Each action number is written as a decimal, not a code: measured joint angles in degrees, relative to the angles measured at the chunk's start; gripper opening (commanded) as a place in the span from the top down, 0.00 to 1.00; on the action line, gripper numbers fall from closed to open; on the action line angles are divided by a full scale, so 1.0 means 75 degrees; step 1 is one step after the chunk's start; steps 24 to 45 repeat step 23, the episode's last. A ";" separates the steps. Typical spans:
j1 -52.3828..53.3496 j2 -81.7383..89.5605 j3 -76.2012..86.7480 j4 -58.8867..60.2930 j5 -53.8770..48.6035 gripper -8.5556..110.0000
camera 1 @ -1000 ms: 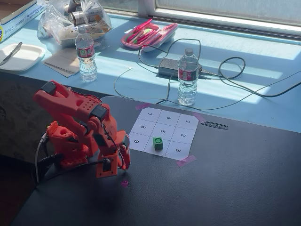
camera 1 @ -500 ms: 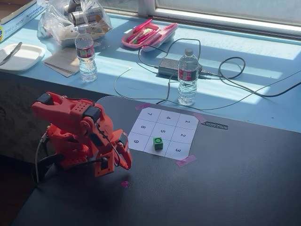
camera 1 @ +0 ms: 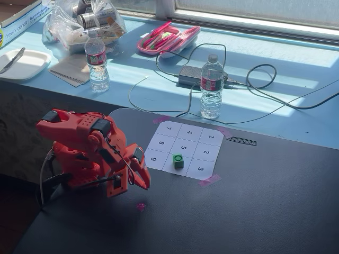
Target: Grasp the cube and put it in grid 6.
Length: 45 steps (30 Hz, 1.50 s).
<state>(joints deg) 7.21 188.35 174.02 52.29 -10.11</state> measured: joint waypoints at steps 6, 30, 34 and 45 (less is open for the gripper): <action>0.0000 0.0059 0.0000 0.0000 0.0000 0.93; 0.0117 0.0059 0.0023 -0.0059 0.0000 0.93; 0.0117 0.0059 0.0023 -0.0059 0.0000 0.93; 0.0117 0.0059 0.0023 -0.0059 0.0000 0.93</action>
